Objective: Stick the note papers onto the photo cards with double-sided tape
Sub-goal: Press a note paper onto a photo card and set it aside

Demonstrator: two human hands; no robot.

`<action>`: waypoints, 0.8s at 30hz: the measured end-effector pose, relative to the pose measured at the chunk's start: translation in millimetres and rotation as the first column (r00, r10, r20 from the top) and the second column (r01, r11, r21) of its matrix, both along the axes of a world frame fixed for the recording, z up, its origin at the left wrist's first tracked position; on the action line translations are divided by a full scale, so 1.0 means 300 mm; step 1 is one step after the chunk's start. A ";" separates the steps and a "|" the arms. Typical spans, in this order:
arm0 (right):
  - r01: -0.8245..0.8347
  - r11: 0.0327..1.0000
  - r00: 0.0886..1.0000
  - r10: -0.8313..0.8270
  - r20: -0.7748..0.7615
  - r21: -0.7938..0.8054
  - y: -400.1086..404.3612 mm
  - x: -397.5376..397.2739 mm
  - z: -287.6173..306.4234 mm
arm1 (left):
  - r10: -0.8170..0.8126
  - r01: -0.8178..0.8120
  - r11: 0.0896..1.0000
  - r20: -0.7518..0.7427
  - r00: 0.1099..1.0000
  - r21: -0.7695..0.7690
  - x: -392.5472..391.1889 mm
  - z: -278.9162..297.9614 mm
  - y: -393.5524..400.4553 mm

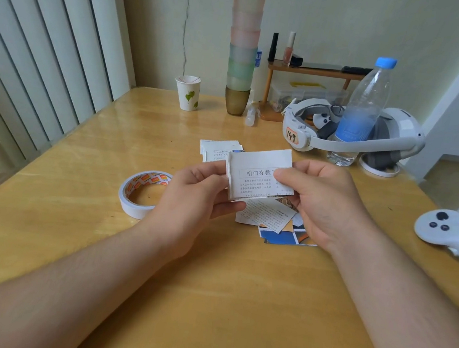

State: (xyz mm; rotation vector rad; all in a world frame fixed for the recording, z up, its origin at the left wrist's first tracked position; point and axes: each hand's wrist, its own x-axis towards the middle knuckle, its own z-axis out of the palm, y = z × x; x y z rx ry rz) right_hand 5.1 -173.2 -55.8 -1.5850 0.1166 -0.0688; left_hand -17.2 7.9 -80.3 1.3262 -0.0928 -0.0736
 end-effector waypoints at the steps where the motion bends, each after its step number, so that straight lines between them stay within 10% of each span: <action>1: 0.007 1.000 1.000 -0.007 0.001 -0.003 0.001 0.001 -0.001 | -0.002 0.002 1.000 -0.015 1.000 -0.026 -0.001 0.004 0.001; 24: 0.019 0.997 0.999 -0.016 0.049 -0.070 0.003 0.008 -0.020 | 0.004 -0.003 1.000 0.038 0.999 -0.013 0.006 -0.015 0.002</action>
